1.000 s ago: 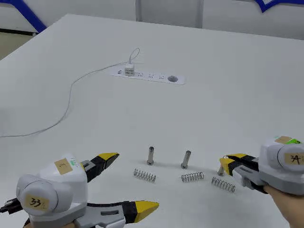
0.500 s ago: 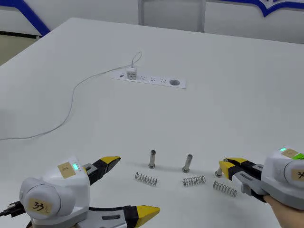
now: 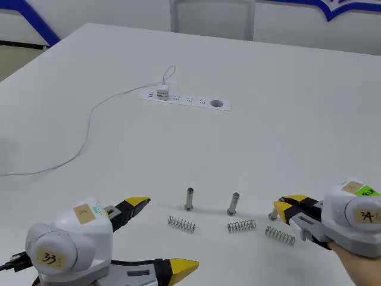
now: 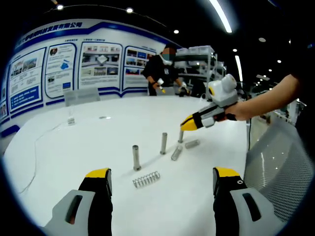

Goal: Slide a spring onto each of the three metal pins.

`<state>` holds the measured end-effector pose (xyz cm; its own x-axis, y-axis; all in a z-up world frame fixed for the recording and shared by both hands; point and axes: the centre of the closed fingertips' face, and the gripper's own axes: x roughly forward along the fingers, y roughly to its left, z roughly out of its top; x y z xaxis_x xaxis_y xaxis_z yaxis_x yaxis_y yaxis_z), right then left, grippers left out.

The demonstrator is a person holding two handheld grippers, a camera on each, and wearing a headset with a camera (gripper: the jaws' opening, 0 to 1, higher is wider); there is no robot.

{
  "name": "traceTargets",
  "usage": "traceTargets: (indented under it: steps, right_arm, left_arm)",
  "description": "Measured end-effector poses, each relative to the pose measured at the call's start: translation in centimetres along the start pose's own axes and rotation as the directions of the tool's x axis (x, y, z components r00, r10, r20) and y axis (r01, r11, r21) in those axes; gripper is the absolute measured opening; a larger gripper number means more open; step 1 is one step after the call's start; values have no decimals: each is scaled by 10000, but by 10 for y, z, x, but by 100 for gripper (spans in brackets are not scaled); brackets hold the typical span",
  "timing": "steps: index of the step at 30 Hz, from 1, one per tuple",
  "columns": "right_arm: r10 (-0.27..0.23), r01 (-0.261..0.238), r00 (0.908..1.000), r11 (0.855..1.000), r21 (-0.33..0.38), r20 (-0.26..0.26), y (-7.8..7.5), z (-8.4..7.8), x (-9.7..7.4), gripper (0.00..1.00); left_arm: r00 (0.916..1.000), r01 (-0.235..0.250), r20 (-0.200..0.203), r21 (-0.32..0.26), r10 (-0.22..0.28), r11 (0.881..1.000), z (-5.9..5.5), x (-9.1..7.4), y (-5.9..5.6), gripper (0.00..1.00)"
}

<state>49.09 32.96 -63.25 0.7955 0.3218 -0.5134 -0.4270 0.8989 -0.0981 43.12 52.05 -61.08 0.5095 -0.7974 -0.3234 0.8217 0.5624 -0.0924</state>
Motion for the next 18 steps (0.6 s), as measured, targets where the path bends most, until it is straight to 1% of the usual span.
traceTargets:
  steps: [3, 6, 8, 14, 18]
  right_arm:
    - [-13, 13, 10000, 10000, -69, 10, 0, -1, 0, 9]
    - [16, -16, 10000, 10000, 55, 1, 0, -2, -1, 9]
    - [31, -31, 10000, 10000, 30, -40, -1, -3, -2, 11]
    - [89, -90, 9999, 9999, 121, 90, -4, -2, -6, 14]
    - [225, -227, 9994, 9997, 91, 247, -3, 1, -13, 16]
  left_arm:
    - [10000, -8, 38, -36, 8, 10000, 1, 0, 0, 86]
    - [10000, -9, 42, -65, 9, 10000, 1, 0, 0, 86]
    - [10000, -5, 34, -65, 5, 10000, 1, 0, 0, 86]
    - [10000, 29, -53, -56, -29, 10000, -2, 1, -1, 86]
    - [10000, -11, -8, -84, 11, 10000, 0, 0, 0, 86]
